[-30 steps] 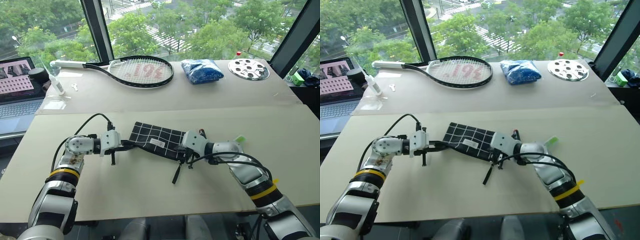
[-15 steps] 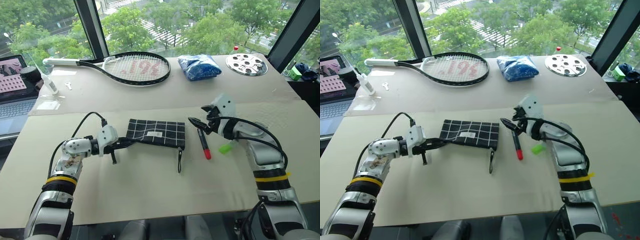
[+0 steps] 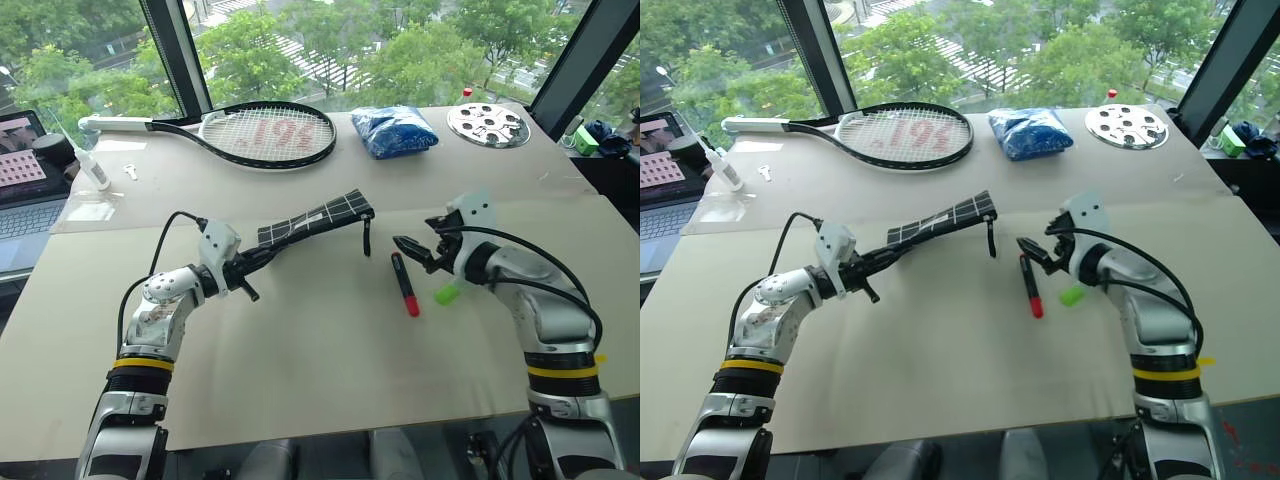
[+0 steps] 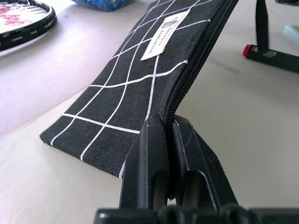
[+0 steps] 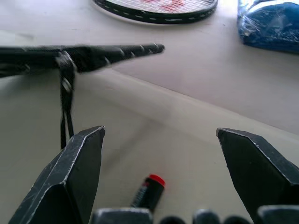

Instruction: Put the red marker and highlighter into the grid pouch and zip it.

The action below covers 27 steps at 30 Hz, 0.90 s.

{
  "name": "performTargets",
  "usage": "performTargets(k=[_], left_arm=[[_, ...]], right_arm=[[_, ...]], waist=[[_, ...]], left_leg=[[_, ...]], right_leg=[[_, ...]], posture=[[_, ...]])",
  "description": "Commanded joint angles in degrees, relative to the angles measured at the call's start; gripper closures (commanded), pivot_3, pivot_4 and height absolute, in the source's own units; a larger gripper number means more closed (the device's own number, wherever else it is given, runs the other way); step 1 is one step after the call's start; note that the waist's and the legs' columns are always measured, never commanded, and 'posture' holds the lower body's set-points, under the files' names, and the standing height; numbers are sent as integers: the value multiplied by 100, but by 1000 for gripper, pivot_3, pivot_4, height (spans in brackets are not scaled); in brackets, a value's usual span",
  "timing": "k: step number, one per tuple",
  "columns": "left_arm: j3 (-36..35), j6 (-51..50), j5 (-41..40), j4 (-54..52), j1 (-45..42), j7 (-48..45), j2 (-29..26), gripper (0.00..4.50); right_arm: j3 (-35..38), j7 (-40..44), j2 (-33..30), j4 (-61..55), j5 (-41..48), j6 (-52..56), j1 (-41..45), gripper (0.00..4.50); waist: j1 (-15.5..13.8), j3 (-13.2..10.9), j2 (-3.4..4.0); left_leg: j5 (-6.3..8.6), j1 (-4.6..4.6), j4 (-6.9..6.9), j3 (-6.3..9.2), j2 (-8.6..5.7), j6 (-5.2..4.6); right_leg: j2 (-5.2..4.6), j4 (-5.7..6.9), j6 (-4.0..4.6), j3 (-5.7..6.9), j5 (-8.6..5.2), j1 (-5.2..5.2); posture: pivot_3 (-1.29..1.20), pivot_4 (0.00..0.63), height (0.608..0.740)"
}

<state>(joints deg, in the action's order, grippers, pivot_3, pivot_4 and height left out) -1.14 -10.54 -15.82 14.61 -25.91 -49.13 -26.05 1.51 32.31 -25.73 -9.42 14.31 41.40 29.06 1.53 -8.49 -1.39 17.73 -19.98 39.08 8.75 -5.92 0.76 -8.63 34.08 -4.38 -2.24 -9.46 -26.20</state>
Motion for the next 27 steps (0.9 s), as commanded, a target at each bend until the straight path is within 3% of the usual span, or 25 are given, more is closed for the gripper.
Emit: performTargets(k=[1, 24, 27], left_arm=[[36, -23, 46, -189, -72, 64, 7, 4500], [216, -482, 73, -679, 63, 160, 128, 4500], [228, -490, 84, -703, 99, 179, 142, 4500]], right_arm=[[-325, -250, 215, -170, -130, -16, 11, 273], [-749, -466, 624, 321, -381, -298, 160, 273], [-733, -453, 631, 357, -397, -339, 195, 985]], waist=[[-2, 0, 0], [-4, 1, 1], [-1, 0, 1]], left_leg=[[0, 0, 0, 0, -1, 0], [0, -1, 9, -4, -2, 1], [-1, 0, 9, -4, -1, 1]], right_leg=[[0, -1, -2, 0, 1, 0], [0, -2, -2, 0, 15, -1], [0, -1, -1, 0, 15, -1]], posture=[[0, 150, 740], [0, 150, 740], [0, 150, 740]])
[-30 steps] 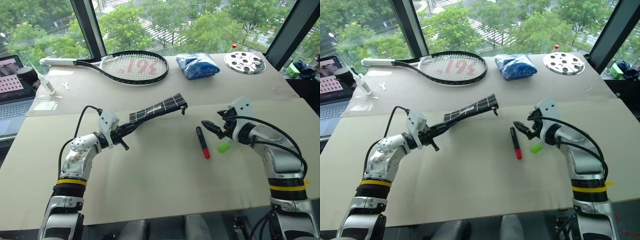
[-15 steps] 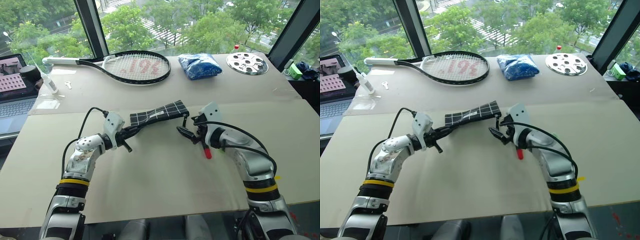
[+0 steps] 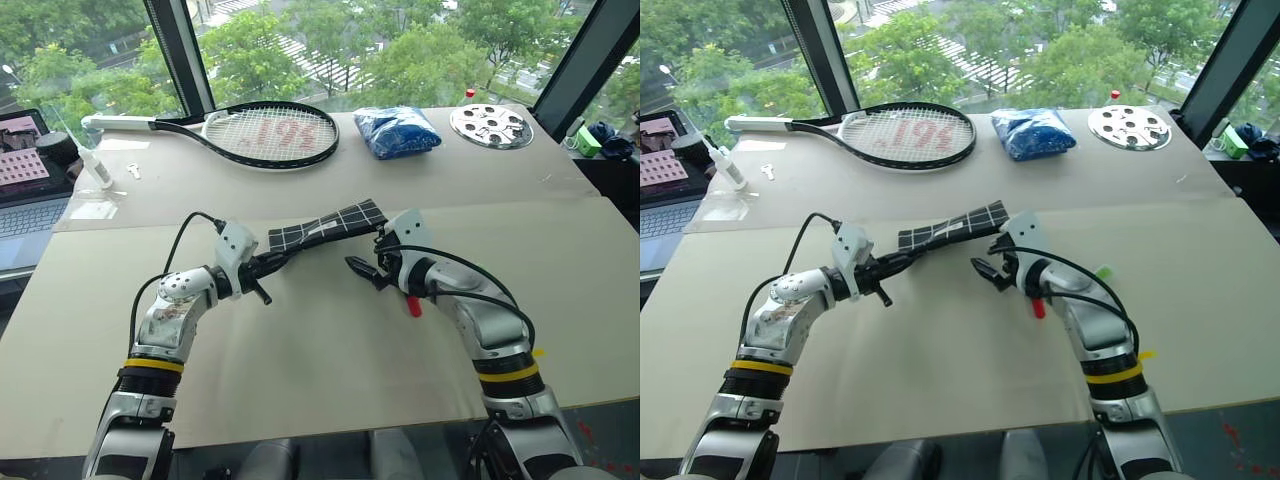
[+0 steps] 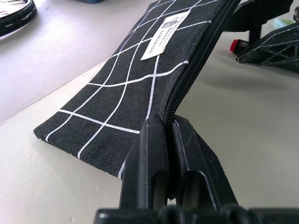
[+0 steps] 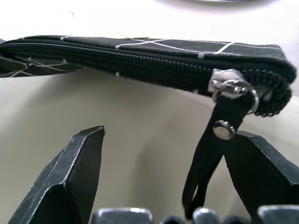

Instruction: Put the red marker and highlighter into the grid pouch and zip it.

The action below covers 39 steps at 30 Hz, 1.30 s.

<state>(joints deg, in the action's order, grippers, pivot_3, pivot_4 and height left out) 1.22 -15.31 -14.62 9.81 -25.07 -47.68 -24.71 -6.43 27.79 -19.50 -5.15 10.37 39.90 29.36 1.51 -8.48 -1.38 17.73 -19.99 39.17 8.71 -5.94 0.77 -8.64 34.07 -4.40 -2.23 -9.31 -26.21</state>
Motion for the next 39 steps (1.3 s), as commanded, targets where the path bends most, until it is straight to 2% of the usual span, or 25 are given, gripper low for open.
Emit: performTargets(k=[1, 10, 13, 21, 29, 33, 39], left_arm=[[-4, -17, -33, -225, 21, 41, 11, 4500], [-14, -6, 2, -160, 1, 162, 46, 4500], [-14, 4, 6, -148, 1, 192, 41, 4500], [20, 1, 4, -228, 66, 224, 35, 4500], [30, 4, -1, -220, 55, 163, -6, 4500], [73, 3, 13, -193, 12, 124, -6, 4500], [94, 20, 42, -126, -40, 77, 7, 4500]], right_arm=[[28, 70, -23, -80, 0, -206, 171, 1286], [-152, 470, -116, -317, 82, -178, 163, 4412], [-241, 582, -136, -410, 88, -178, 135, 4464], [-485, 137, 75, -48, -374, -197, 324, 4464], [-548, -703, 376, 1010, -1057, -88, 1005, 4464], [-567, -516, 753, 824, -783, 181, 1203, 4464], [-876, -216, 890, 727, -845, 348, 1309, 4464]], waist=[[4, 0, 0], [41, 0, 0], [48, 0, 0], [75, 0, 0], [92, 1, 1], [120, 1, 1], [112, 1, 2]], left_leg=[[0, 0, 0, 0, 0, 0], [0, 0, 1, 0, 0, 0], [0, 0, 1, 0, 0, 0], [0, 0, 2, 0, 1, 0], [-1, 0, 6, -2, 1, 2], [-1, 0, 6, -2, 2, 2], [-1, -1, 8, -1, 0, 2]], right_leg=[[0, 0, 0, 0, 0, 0], [0, 0, 0, 0, 1, 0], [0, 1, 0, 0, 1, 0], [0, 2, 1, 0, 1, 0], [0, 2, 3, -1, 5, -1], [0, 3, 4, -1, 6, -5], [0, 3, 0, -2, 11, -5]], posture=[[0, 150, 740], [0, 150, 740], [0, 150, 740], [0, 150, 740], [0, 150, 740], [0, 150, 740], [0, 150, 740]])
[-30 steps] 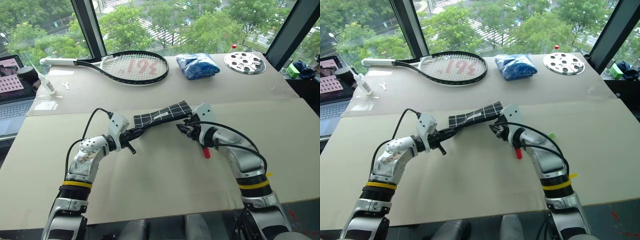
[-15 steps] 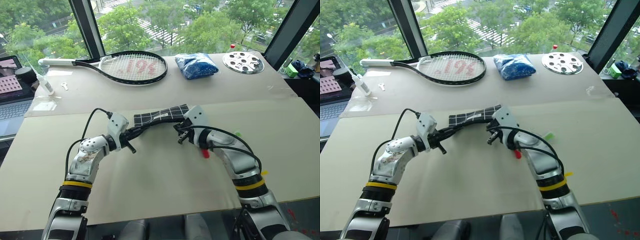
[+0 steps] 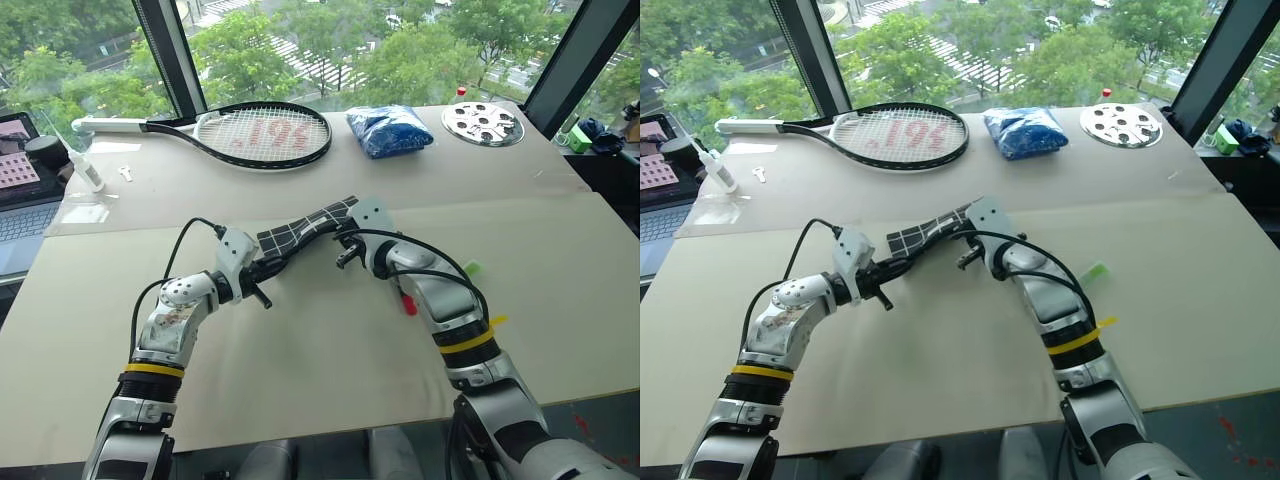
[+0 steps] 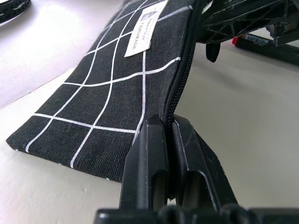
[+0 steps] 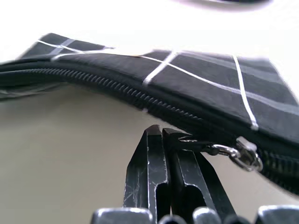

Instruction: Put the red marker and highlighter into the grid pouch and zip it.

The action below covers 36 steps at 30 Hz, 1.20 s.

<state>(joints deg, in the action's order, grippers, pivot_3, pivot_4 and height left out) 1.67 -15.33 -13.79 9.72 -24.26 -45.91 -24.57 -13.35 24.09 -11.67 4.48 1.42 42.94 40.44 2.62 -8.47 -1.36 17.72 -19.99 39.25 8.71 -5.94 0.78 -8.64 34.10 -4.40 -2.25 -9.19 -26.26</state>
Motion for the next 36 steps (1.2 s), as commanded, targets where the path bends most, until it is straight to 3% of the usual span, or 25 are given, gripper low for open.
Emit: performTargets(k=[1, 10, 18, 23, 26, 31, 32, 33, 34, 36], left_arm=[[49, 27, -34, -100, -134, -112, -3, 4500], [60, 46, -9, -25, -204, -162, 5, 4500], [61, 9, -13, -80, -168, -159, -1, 4500], [45, -42, -31, -180, -96, -120, -2, 4500], [14, -92, -55, -278, -24, -112, -39, 4500], [-86, -329, -202, -506, 94, -244, -197, 4500], [-103, -383, -243, -546, 113, -277, -225, 4500], [-120, -427, -288, -592, 142, -338, -283, 4500], [-136, -459, -330, -644, 185, -409, -352, 4500], [-181, -582, -455, -783, 298, -633, -561, 4500]], right_arm=[[-268, 212, 155, -238, 42, 66, 239, 4464], [-582, 535, 38, 221, -158, -198, 578, 4464], [-1407, 1145, 324, 375, -275, -452, 575, 4464], [-1465, 1214, 343, 575, -352, -624, 523, 4464], [-1027, 1254, 202, 551, -157, -696, 532, 3676], [-184, 1710, -249, -75, 558, -127, 422, 1995], [-69, 1807, -319, -212, 703, 34, 391, 1399], [121, 1941, -421, -409, 953, 320, 355, 1299], [352, 2056, -566, -660, 1209, 610, 298, 915], [931, 2247, -1025, -1304, 1680, 1122, 68, 915]], waist=[[3, 0, 0], [11, 0, 1], [55, 1, 1], [83, 1, 1], [83, 1, 1], [81, 1, 1], [83, 1, 1], [84, 1, 1], [87, 1, 1], [87, 1, 1]], left_leg=[[0, 0, 1, 0, 0, 0], [0, 0, 4, 0, 0, 0], [0, 0, 5, 1, 1, 0], [0, 0, 6, 9, 0, 0], [0, 0, 7, 17, 0, 1], [0, -1, 7, 21, -1, 1], [1, -2, 7, 20, 0, 1], [1, -2, 7, 20, 0, 1], [1, -2, 7, 20, 0, 0], [2, -3, 7, 21, 1, -1]], right_leg=[[0, 0, 0, 0, 1, 0], [0, 1, 2, 1, 3, -2], [0, 4, 2, 2, 3, -5], [0, 4, 2, 2, 4, -5], [0, 3, 1, 2, 5, -5], [0, 2, 1, 2, 5, -5], [0, 2, 1, 2, 5, -6], [0, 2, 1, 2, 6, -6], [0, 3, 1, 3, 6, -6], [0, 2, 1, 2, 5, -7]], posture=[[0, 150, 740], [0, 150, 740], [0, 150, 740], [0, 150, 740], [0, 150, 740], [0, 150, 740], [0, 150, 740], [0, 150, 740], [0, 150, 740], [0, 150, 740]])
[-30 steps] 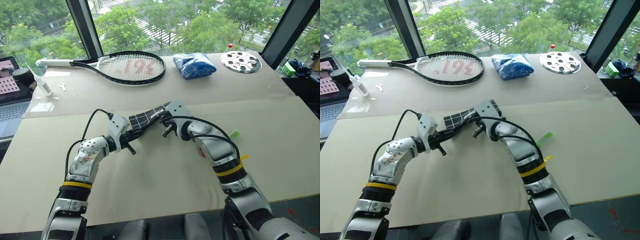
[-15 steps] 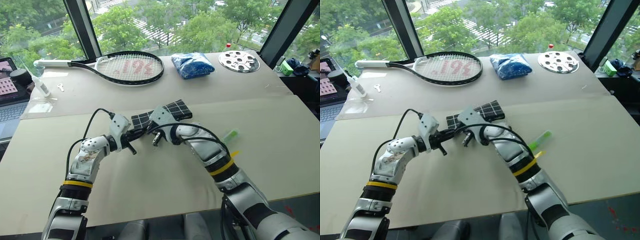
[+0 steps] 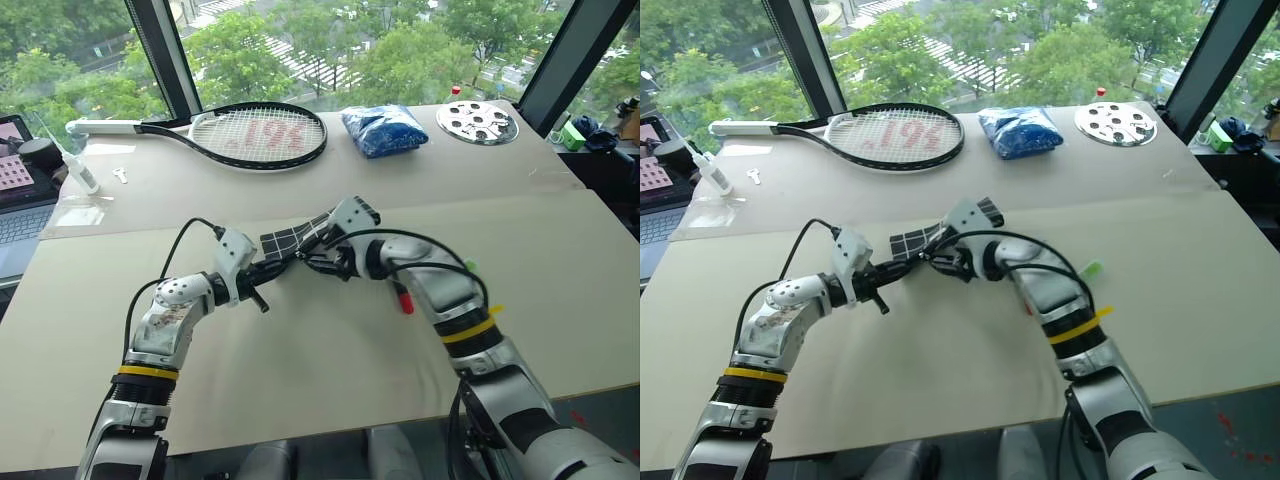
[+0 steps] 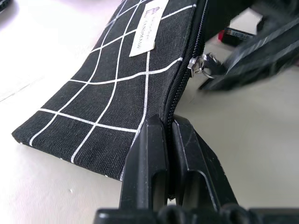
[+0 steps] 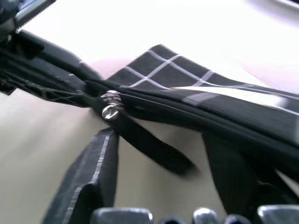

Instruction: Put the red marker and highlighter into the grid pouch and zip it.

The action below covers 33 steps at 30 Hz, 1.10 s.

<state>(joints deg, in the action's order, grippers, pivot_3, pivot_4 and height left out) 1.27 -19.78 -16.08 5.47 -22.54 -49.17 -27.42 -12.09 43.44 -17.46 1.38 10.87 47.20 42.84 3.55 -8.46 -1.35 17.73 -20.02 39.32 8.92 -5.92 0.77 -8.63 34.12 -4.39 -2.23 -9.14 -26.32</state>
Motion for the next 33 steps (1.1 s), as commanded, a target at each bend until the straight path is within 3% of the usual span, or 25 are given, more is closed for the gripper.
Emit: performTargets(k=[1, 4, 8, 13, 20, 26, 33], left_arm=[[-146, -182, -265, -424, 182, -408, -367, 4500], [-122, -292, -333, -553, 305, -553, -558, 4500], [-141, -345, -326, -576, 339, -476, -582, 4500], [-150, -286, -320, -374, 145, -221, -274, 4500], [153, -161, -206, -78, -61, -416, -51, 4500], [243, 14, -126, 249, -264, -407, 101, 4500], [254, 151, -85, 381, -317, -355, 247, 4500]], right_arm=[[1048, 352, -650, -1256, 913, 877, -288, 915], [1676, 193, -1128, -1768, 1165, 1248, -609, 915], [2714, -708, -1617, -2077, 915, 1734, -978, 915], [3578, -1720, -1470, -2780, 804, 2720, -1388, 915], [3651, -2760, -803, -3869, 454, 3532, -2420, 915], [3601, -3539, -168, -4233, 41, 3837, -2345, 915], [3523, -4146, 354, -3884, -364, 3641, -2028, 915]], waist=[[-11, 0, 0], [-59, 0, 0], [-132, 0, 0], [-235, 0, 0], [-281, 1, 1], [-276, 2, 3], [-272, 2, 3]], left_leg=[[1, -1, -1, 1, 0, -2], [5, -2, 0, -1, -1, -7], [5, 0, 1, -32, -1, -7], [5, 0, 5, -45, 2, -6], [9, -5, 23, -71, 9, -14], [17, -14, 56, -99, 10, -28], [17, -12, 56, -108, 12, -28]], right_leg=[[0, 0, 0, 1, 0, 0], [0, -2, 0, 0, 0, 0], [0, -1, 1, 0, 1, 1], [-1, -2, 4, -2, 3, 3], [-1, -2, 3, -7, 11, 6], [0, -7, -6, -14, 35, 7], [0, -6, -5, -15, 36, 6]], posture=[[0, 150, 740], [0, 150, 740], [0, 150, 740], [0, 150, 740], [0, 150, 740], [0, 150, 740], [0, 150, 740]])
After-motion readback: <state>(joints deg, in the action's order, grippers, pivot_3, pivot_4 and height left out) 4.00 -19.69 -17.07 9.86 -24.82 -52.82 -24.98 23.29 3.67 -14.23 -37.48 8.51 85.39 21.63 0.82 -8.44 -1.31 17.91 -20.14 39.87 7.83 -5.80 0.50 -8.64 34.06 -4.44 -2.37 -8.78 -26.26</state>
